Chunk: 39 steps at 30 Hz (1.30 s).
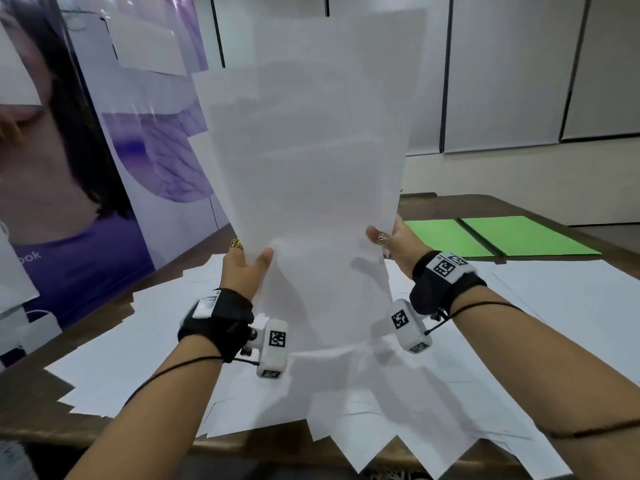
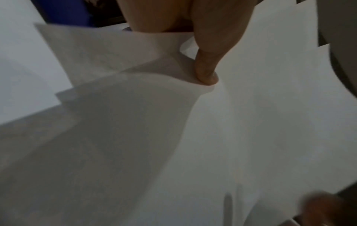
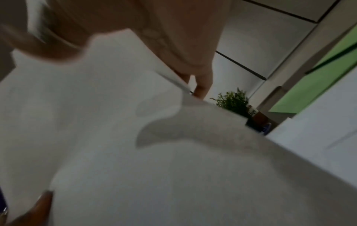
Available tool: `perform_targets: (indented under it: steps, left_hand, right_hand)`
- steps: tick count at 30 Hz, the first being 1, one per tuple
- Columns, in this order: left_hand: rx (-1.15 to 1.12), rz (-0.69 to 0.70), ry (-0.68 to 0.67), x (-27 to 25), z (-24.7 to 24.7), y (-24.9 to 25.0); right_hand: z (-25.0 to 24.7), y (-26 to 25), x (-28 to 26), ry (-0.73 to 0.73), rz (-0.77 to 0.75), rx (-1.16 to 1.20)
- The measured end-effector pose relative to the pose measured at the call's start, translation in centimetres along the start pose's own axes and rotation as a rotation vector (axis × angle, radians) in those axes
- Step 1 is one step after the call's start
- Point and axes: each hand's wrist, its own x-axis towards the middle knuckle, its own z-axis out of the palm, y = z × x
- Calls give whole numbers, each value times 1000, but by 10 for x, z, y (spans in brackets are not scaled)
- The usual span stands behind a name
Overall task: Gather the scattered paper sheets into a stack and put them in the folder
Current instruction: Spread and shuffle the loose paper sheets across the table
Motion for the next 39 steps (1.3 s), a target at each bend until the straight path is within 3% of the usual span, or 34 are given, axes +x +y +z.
perform_targets:
  steps: [4,11,15,19,22,31,35,39]
  left_hand:
    - [-28,95,5,-5,11,27]
    - [85,309,129,-52,28,67]
    - [36,311,159,-87,43,79]
    - [48,248,143,-110,50,79]
    - [-5,176,120,-111,49,77]
    - [-73,306,88,-106,61,80]
    - [-201,276,-18,-111,57,68]
    - [-88,254,-25,-120,65,61]
  right_hand:
    - [1,-24,-7,198,-99,-72]
    - [-23,-52,-45,283,-176,-78]
    - [-30,-71,-76,292,-255,-121]
    - [-40,-64,-105,218,-186,-83]
    - [-45,-47,-118,251,-158,-48]
    - [-41,-41,-119,326,-215,-9]
    - [-54,-35,-126,277,-194,103]
    - [-46,-22,-127,246,-128,4]
